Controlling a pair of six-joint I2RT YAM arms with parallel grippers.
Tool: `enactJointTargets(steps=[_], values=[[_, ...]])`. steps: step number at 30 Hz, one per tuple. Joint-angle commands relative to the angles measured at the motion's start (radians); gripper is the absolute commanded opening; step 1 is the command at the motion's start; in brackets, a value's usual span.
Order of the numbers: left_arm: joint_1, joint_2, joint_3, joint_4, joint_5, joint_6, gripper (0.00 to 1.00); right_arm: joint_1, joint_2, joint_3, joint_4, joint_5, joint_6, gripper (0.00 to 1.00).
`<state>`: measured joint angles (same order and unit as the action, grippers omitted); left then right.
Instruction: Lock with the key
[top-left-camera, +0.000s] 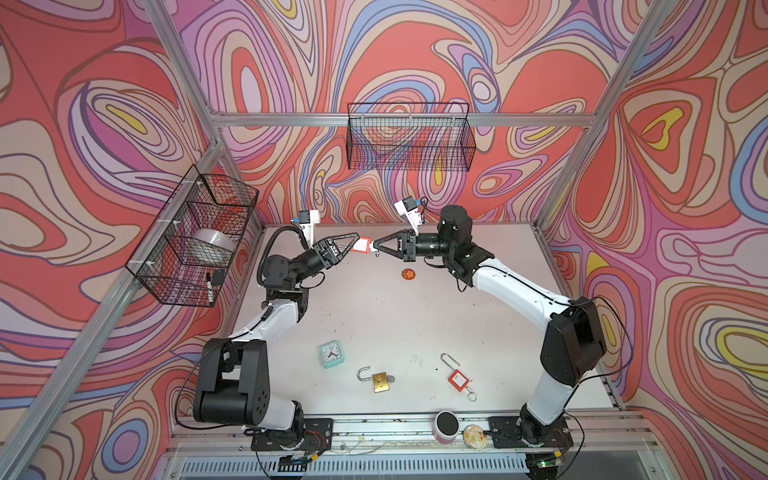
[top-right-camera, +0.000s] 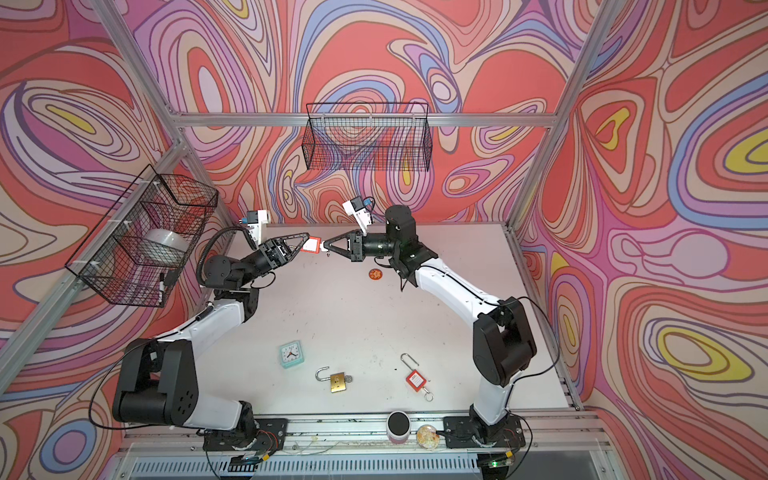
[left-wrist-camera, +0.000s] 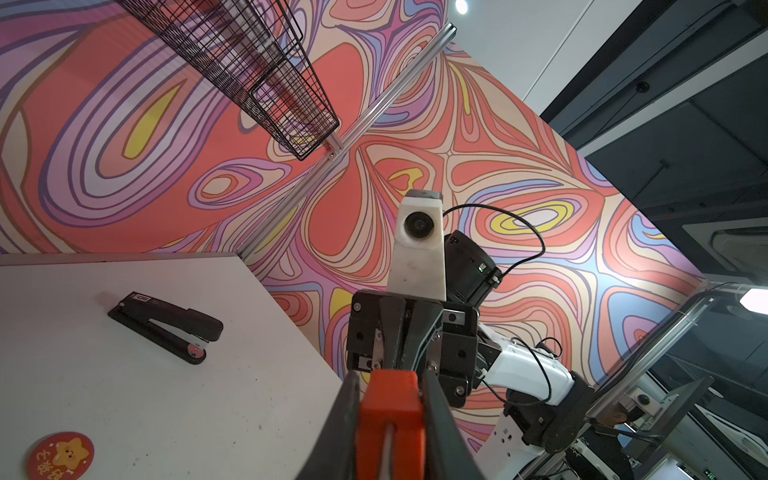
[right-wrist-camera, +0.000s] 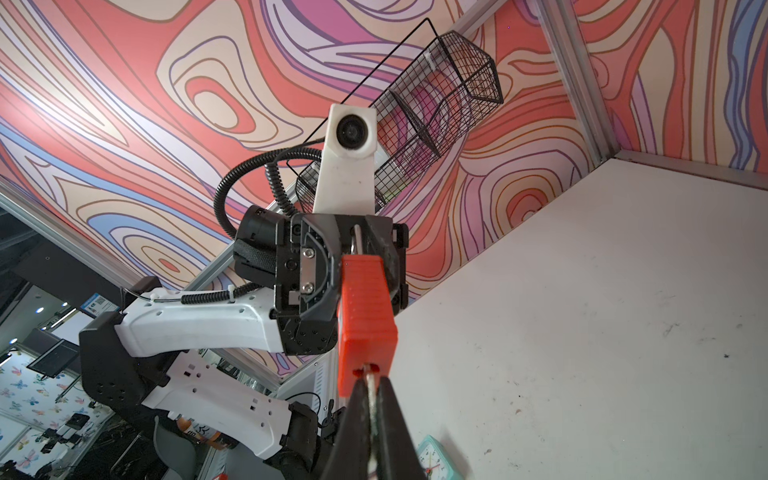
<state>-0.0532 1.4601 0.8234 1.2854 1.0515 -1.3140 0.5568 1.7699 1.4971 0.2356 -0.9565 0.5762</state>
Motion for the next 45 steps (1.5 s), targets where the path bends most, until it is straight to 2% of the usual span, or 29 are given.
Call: enactJointTargets(steps=[1, 13, 23, 27, 33, 36, 41, 43, 45], values=[[0.002, -0.018, 0.011, 0.075, -0.024, -0.007, 0.0, -0.001, -0.063, -0.041, -0.019, 0.008, -0.078, 0.0], [0.013, -0.019, -0.01, 0.074, -0.053, 0.028, 0.0, -0.099, -0.136, -0.163, -0.059, 0.028, -0.054, 0.0], [0.013, -0.01, -0.033, 0.071, -0.053, 0.045, 0.0, -0.135, -0.172, -0.252, -0.051, 0.029, -0.044, 0.0], [0.013, 0.014, -0.049, 0.037, -0.047, 0.069, 0.0, -0.165, -0.241, -0.35, -0.067, 0.096, -0.062, 0.0], [0.007, -0.049, -0.122, -0.265, -0.058, 0.247, 0.0, -0.169, -0.27, -0.414, -0.179, 0.262, -0.082, 0.0], [-0.008, -0.085, -0.155, -0.439, -0.083, 0.359, 0.0, -0.17, -0.276, -0.441, -0.164, 0.339, -0.055, 0.0], [-0.026, -0.103, -0.103, -0.821, -0.104, 0.538, 0.0, -0.169, -0.297, -0.526, -0.049, 0.426, 0.025, 0.0], [-0.03, -0.1, -0.071, -0.981, -0.141, 0.621, 0.0, -0.168, -0.299, -0.538, -0.081, 0.482, 0.02, 0.0], [-0.031, -0.087, -0.06, -1.053, -0.165, 0.668, 0.0, -0.166, -0.296, -0.546, -0.114, 0.521, 0.009, 0.0]])
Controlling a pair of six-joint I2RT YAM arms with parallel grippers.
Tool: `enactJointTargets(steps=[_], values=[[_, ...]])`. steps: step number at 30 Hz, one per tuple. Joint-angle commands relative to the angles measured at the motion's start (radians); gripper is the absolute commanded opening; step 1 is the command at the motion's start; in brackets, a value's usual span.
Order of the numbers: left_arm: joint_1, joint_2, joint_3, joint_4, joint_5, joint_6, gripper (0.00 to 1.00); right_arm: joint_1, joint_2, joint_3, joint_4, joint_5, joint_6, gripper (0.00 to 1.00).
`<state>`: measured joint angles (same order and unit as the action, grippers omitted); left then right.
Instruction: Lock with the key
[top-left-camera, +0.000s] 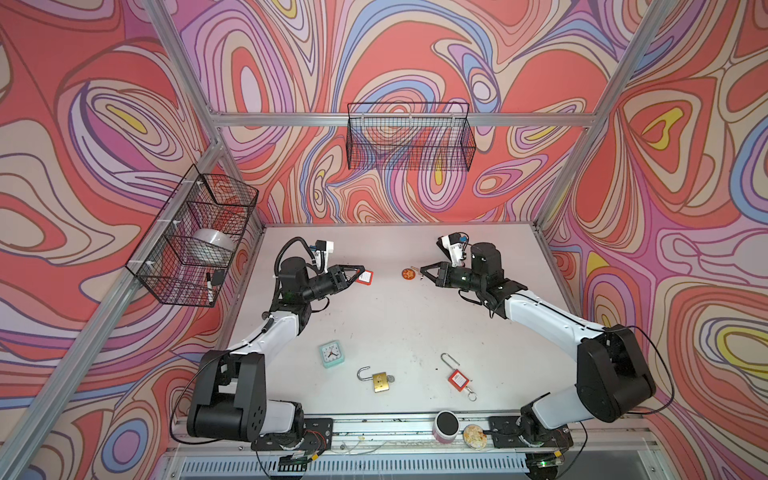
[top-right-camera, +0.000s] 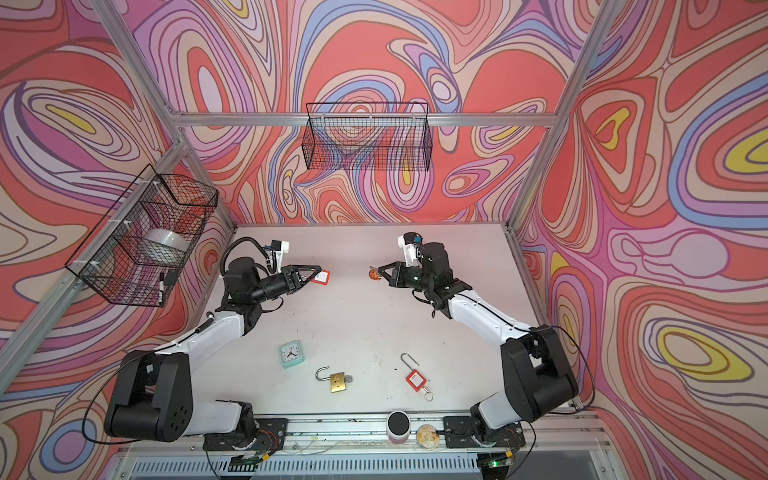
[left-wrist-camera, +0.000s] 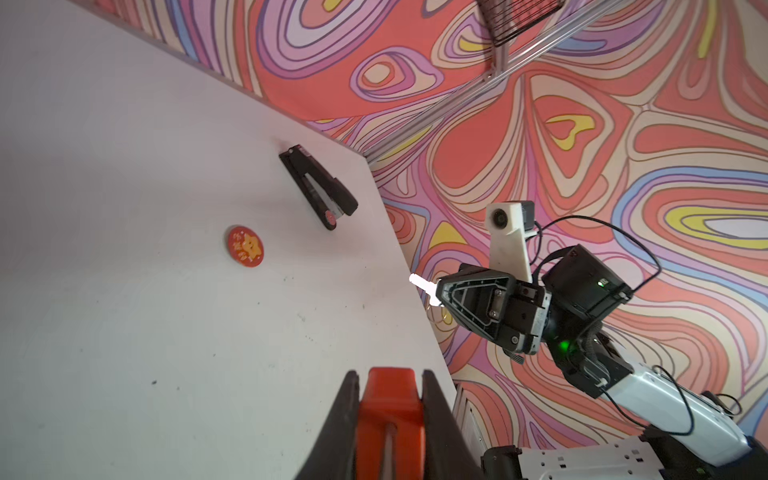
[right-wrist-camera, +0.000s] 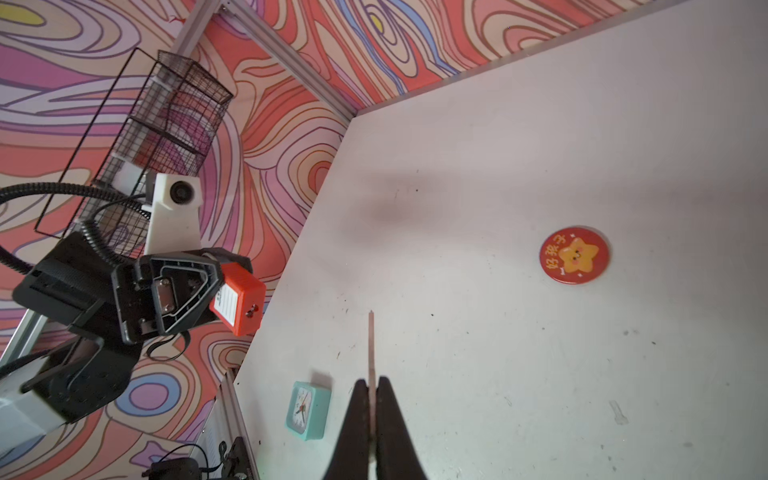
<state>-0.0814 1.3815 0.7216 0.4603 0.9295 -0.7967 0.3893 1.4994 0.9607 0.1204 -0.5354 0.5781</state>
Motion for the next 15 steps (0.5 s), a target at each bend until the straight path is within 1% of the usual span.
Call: enactJointTargets(steps=[1, 10, 15], values=[[-0.006, 0.005, 0.042, -0.232, -0.045, 0.153, 0.0, 0.001, -0.024, -0.013, -0.009, 0.115, 0.009, 0.0], [-0.033, 0.182, 0.094, -0.217, -0.051, 0.174, 0.0, 0.025, -0.056, -0.05, 0.016, 0.178, 0.041, 0.0], [-0.053, 0.275, 0.187, -0.331, -0.066, 0.247, 0.0, 0.036, -0.066, -0.094, 0.054, 0.193, 0.049, 0.0]])
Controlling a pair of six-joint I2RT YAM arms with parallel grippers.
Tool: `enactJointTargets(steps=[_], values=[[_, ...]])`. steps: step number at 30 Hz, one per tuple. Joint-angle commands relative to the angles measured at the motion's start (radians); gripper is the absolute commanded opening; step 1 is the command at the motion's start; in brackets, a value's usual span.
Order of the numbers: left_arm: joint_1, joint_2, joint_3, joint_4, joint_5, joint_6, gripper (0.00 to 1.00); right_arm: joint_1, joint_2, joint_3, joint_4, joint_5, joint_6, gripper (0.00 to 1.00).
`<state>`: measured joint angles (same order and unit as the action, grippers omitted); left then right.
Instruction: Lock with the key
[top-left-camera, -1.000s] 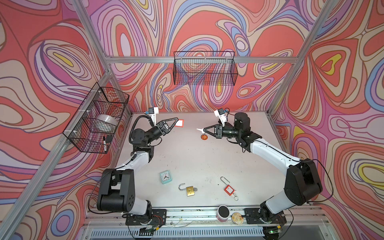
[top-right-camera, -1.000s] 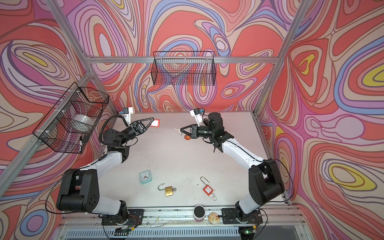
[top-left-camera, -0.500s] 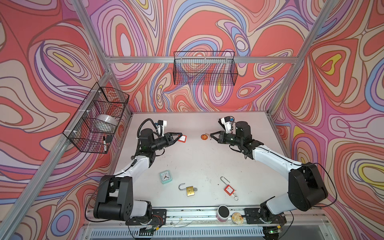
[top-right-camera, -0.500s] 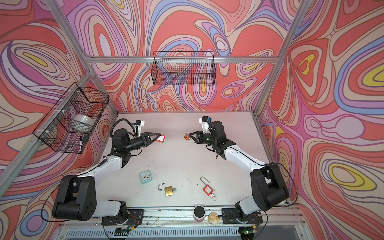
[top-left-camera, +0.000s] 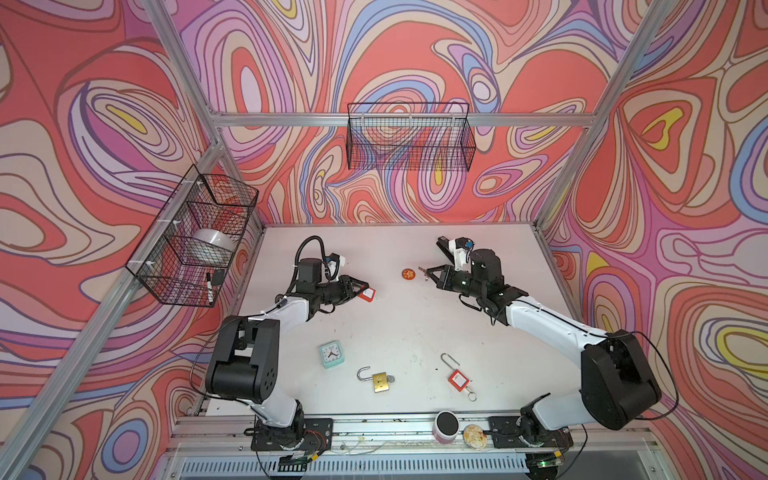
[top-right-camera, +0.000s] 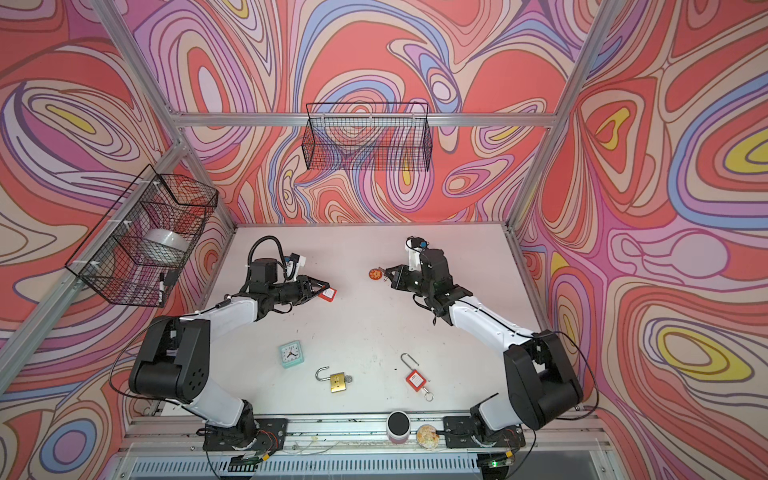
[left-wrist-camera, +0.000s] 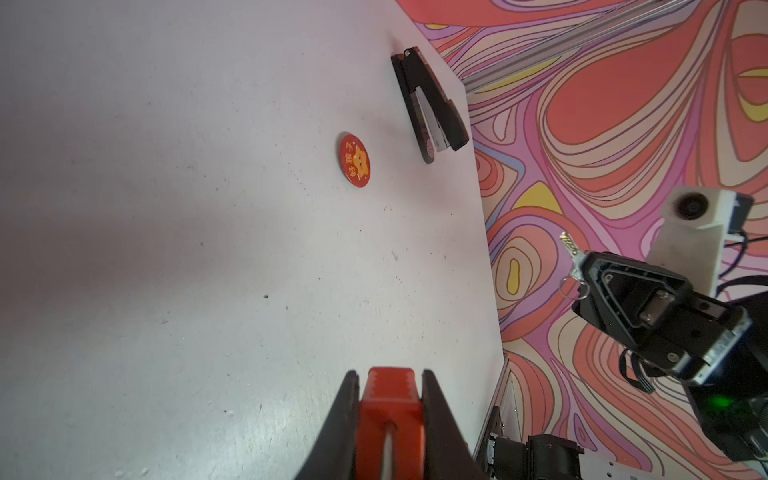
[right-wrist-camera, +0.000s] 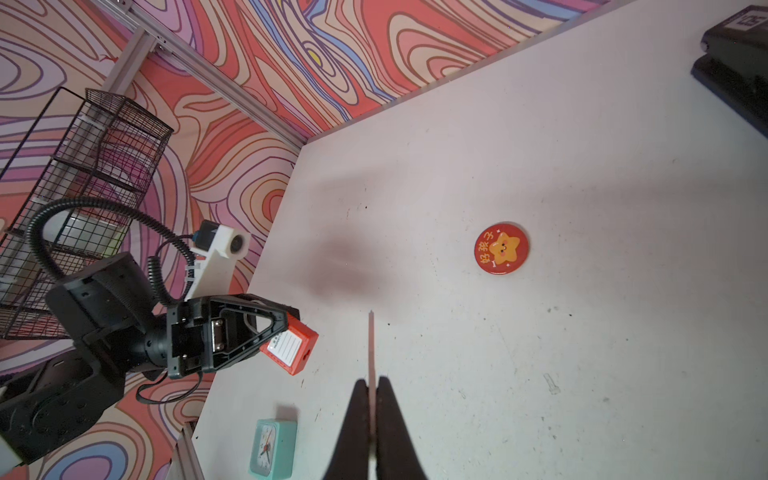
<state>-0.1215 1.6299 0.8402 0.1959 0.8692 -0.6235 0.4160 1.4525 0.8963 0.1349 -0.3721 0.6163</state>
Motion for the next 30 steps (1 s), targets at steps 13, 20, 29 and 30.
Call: enactJointTargets(steps=[13, 20, 29, 30], values=[[-0.036, 0.207, 0.196, -0.171, -0.082, 0.191, 0.0, 0.02, 0.042, -0.032, 0.064, 0.003, 0.033, 0.0], [-0.04, 0.291, 0.236, -0.186, -0.072, 0.194, 0.0, 0.02, 0.09, -0.011, 0.079, -0.028, 0.05, 0.0], [-0.039, 0.344, 0.269, -0.239, -0.079, 0.234, 0.1, 0.02, 0.083, -0.027, 0.067, -0.022, 0.043, 0.0], [-0.039, 0.347, 0.273, -0.245, -0.078, 0.237, 0.13, 0.02, 0.082, -0.029, 0.066, -0.021, 0.043, 0.0]])
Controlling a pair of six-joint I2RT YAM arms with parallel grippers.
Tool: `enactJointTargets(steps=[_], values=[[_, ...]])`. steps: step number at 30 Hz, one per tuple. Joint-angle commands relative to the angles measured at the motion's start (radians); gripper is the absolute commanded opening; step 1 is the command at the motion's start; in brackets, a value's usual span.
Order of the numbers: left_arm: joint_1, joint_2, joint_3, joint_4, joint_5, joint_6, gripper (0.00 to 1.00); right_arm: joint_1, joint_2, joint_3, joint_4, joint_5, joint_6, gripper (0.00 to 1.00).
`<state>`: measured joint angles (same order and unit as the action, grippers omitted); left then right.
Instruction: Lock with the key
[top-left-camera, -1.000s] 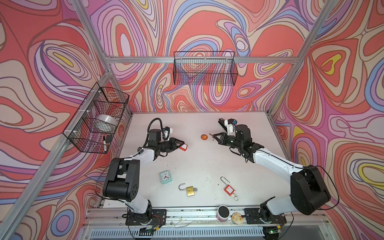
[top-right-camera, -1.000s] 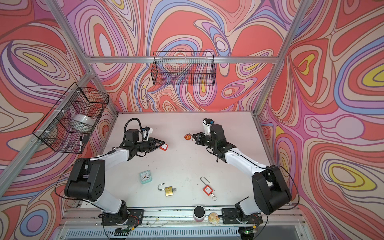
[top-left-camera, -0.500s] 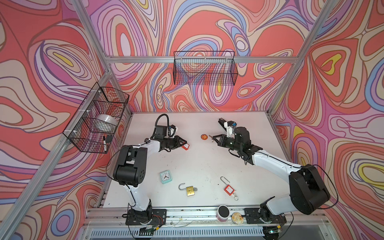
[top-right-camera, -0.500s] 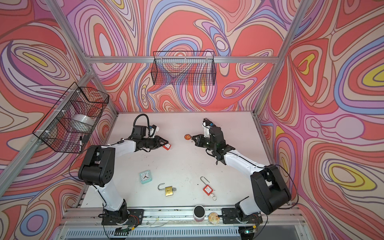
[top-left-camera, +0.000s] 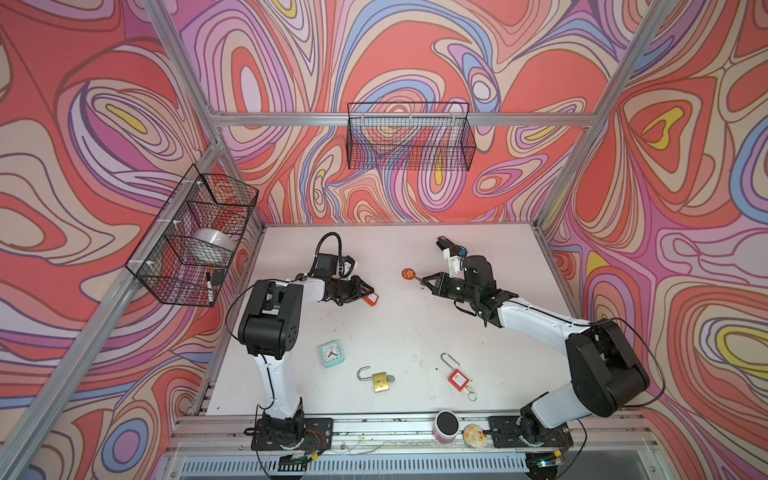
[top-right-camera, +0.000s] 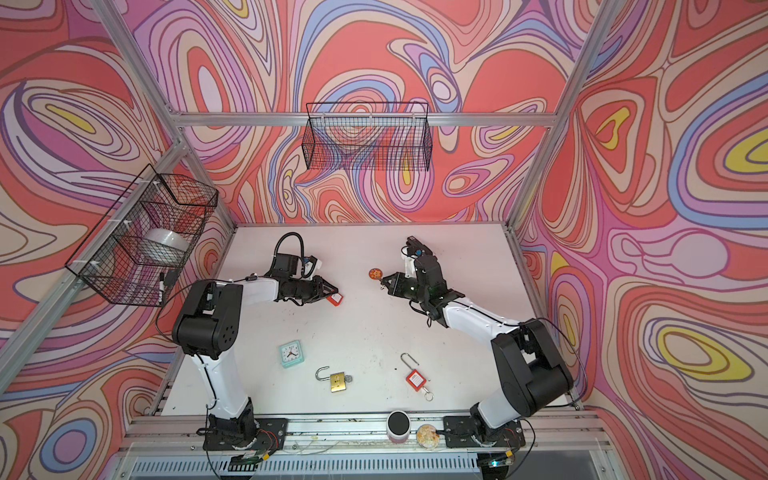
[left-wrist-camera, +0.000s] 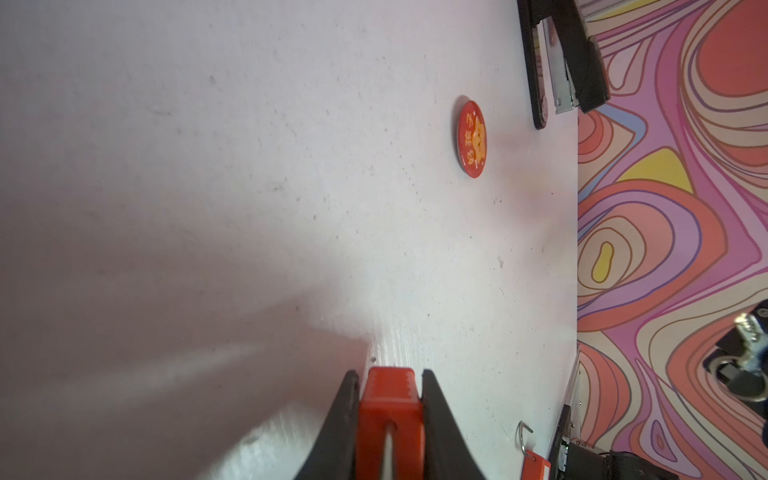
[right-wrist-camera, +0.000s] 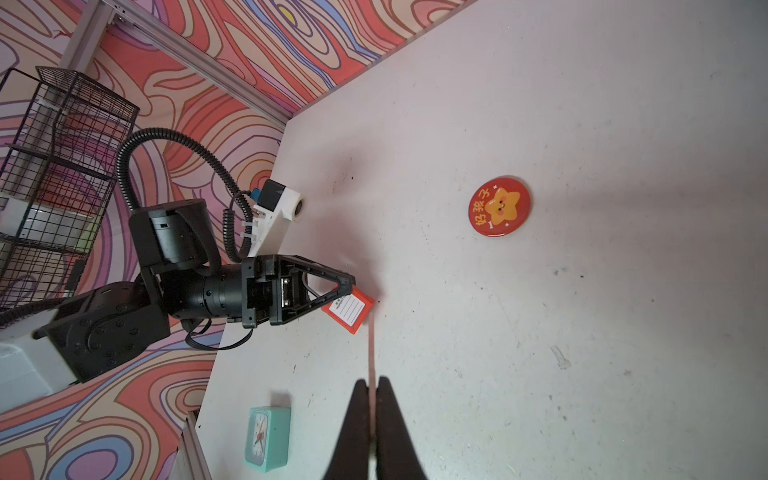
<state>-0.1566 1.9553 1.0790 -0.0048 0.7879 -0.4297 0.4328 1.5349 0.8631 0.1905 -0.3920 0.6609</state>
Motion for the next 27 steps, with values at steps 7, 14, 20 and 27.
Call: enactJointTargets(steps=[7, 14, 20, 27], values=[[-0.004, 0.033, 0.049, -0.075, -0.02, 0.061, 0.35, 0.004, 0.013, 0.014, 0.009, -0.007, -0.008, 0.0], [-0.004, 0.046, 0.08, -0.111, -0.056, 0.071, 0.47, 0.003, 0.025, 0.043, -0.001, -0.013, -0.019, 0.0], [-0.004, 0.064, 0.147, -0.193, -0.153, 0.082, 0.53, 0.005, 0.03, 0.05, -0.007, -0.015, -0.025, 0.0], [-0.01, 0.104, 0.211, -0.202, -0.131, 0.053, 0.6, 0.003, 0.028, 0.054, -0.014, -0.017, -0.029, 0.0]])
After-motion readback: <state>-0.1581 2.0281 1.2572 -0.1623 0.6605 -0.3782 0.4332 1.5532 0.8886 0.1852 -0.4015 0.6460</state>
